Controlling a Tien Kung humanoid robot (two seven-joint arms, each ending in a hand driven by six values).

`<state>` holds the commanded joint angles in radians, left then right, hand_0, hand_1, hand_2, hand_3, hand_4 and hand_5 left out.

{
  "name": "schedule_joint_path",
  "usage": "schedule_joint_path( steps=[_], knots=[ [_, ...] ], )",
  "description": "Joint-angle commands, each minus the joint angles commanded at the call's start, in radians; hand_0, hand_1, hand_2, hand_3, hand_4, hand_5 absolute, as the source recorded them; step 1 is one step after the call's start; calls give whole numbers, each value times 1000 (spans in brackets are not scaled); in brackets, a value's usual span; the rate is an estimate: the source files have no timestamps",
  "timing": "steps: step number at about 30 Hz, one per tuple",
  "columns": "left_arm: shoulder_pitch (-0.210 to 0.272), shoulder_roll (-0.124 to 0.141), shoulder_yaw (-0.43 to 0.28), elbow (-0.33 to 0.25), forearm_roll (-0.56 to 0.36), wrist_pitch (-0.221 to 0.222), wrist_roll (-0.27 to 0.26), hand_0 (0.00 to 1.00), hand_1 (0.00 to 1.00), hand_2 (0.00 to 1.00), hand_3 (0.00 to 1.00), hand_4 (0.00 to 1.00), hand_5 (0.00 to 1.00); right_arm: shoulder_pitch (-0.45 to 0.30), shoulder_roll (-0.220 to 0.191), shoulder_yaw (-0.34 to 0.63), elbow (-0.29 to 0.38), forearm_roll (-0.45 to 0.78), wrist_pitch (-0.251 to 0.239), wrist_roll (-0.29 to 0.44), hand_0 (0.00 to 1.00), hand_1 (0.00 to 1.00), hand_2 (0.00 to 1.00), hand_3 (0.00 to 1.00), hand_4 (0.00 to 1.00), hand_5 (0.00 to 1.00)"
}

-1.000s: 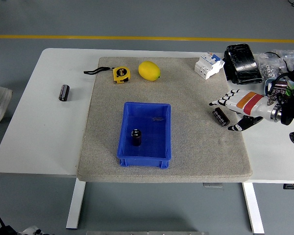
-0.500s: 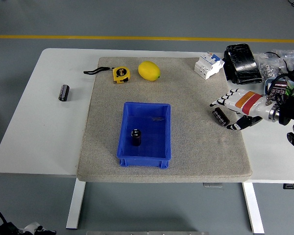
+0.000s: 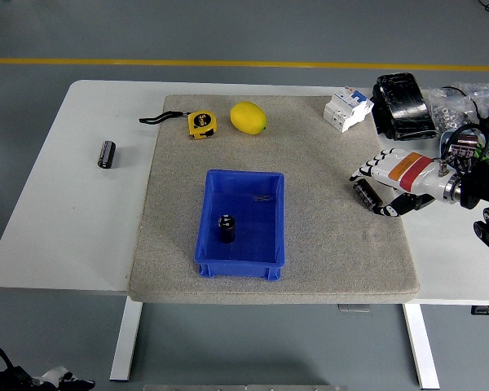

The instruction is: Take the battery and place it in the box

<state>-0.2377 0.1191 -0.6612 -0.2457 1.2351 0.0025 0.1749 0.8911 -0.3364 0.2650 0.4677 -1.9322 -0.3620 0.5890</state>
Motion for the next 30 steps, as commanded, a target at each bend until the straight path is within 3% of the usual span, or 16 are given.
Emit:
schedule_joint_path(
  steps=[8,9,14,15,20,21,30],
  knots=[
    [-2,0,5,0,-8,1,0,756,739,769,568,604,531,-4,0,-1,-7,2,-4,-1,722,685,754,789,825,218],
    [-1,0,5,-1,-7,0,0,758,739,769,568,605,532,-4,0,0,-7,3,-5,-1,604,616,697,730,736,200],
    [-1,0,3,-1,-3,-2,1,758,739,769,568,605,532,-7,1,-1,-3,1,-15,3,604,616,697,730,736,200],
    [-1,0,3,-1,-3,-2,1,758,740,770,569,604,530,-8,1,-3,-2,1,-16,4,557,586,639,622,653,169],
    [0,0,3,-1,-3,-2,1,758,740,770,569,604,530,-12,3,-10,0,-5,-25,5,557,586,639,622,653,169],
    [1,0,3,-1,-2,-2,2,759,740,770,569,604,530,-12,4,-10,0,-6,-25,5,506,544,574,553,592,129],
    [5,0,-7,0,11,-5,3,759,740,771,569,604,530,-7,-5,1,16,-8,-33,13,476,530,562,545,577,116]
  ],
)
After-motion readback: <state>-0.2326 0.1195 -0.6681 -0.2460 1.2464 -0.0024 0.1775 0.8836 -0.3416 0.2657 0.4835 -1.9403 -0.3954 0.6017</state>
